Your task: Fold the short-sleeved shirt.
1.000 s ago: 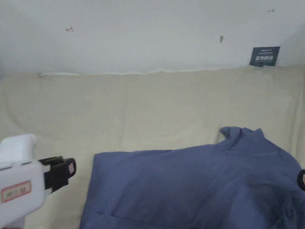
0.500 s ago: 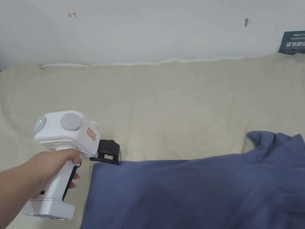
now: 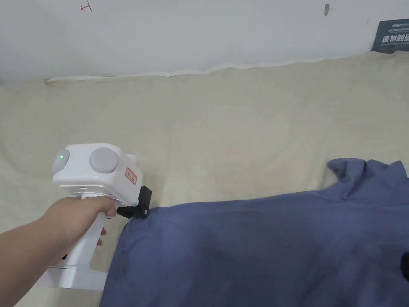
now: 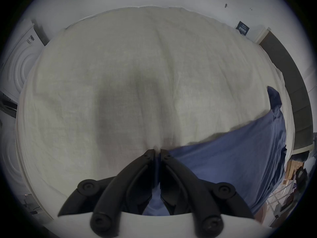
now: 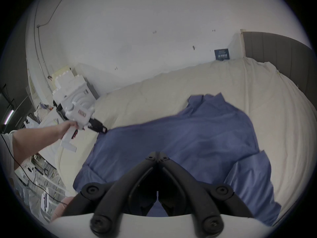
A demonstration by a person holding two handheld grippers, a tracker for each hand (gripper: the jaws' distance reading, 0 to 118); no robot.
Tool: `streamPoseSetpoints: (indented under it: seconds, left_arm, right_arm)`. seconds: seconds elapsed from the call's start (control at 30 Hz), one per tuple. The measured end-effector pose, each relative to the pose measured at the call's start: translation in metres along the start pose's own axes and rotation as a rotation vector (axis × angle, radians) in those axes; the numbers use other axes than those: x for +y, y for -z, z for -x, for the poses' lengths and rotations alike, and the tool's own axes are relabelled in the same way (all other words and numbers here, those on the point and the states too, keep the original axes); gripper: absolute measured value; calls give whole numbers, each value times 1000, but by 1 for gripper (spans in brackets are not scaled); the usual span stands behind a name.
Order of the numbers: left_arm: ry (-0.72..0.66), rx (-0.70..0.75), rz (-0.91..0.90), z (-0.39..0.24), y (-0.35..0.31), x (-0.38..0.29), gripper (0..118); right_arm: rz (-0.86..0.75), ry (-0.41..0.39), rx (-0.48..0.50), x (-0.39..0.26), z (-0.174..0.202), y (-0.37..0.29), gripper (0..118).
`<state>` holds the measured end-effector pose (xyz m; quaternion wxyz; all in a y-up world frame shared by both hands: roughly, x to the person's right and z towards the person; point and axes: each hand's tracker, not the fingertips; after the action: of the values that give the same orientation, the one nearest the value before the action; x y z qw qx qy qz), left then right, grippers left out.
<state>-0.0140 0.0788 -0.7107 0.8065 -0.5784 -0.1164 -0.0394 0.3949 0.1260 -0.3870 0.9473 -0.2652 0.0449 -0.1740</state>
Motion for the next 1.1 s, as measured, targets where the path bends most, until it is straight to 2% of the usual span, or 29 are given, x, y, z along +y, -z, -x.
streamPoseSetpoints:
  seconds: [0.07,0.13,0.17,0.27,0.3,0.33,0.37,0.4,0.43,0.47,0.5,0.6,0.67,0.77,0.8,0.83,0.87,0.9,1.03,1.1]
  left_arm:
    - [17,5,-14,1,-4,1,7]
    - [39,6,-21,1,-7,0,7]
    - [49,7,-27,-1,-11,-4,7]
    - [63,7,-41,-1,-14,-6,7]
    - [62,5,-43,0,-14,-8,7]
    - [58,2,-47,-1,-14,-10,7]
    - [62,-2,-43,-1,-14,-10,7]
    - [70,-5,-46,-1,-15,-12,7]
    - [75,-8,-44,0,-14,-12,7]
    - [82,-3,-42,1,-13,-12,7]
    - [80,-5,-38,2,-12,-13,7]
    - [83,-6,-24,0,-10,-17,7]
    - [88,-5,-13,1,-8,-16,7]
    - [80,-8,0,2,-5,-15,7]
    - [79,-10,4,2,-4,-14,7]
    - [82,-9,8,0,-3,-14,7]
    - [85,-9,13,0,-3,-13,7]
    - [86,-7,12,0,-3,-13,7]
    - [67,-13,5,3,-9,-13,7]
    - [56,-20,-8,2,-17,-16,7]
  right_arm:
    - [-90,-12,-43,29,-17,3,0]
    - [-86,-51,-109,71,-39,21,0]
    - [-27,-50,-125,98,-56,41,0]
    - [282,70,-172,159,-104,115,0]
    - [360,28,-201,169,-113,138,4]
    - [407,-18,-233,175,-119,157,32]
    - [447,-56,-281,177,-124,177,72]
    - [501,-62,-315,179,-129,196,108]
    - [551,-59,-355,178,-135,211,115]
    - [584,-60,-399,176,-140,225,106]
    - [520,-51,-379,181,-141,220,98]
    - [550,32,-461,167,-155,234,96]
    - [568,59,-438,157,-167,250,96]
    - [617,50,-385,150,-162,253,94]
    - [640,38,-359,151,-169,260,90]
    - [640,26,-351,152,-167,258,71]
    - [633,7,-361,154,-164,255,47]
    - [628,-7,-358,157,-165,252,0]
    - [550,9,-301,171,-146,212,1]
    - [500,31,-265,179,-156,199,1]
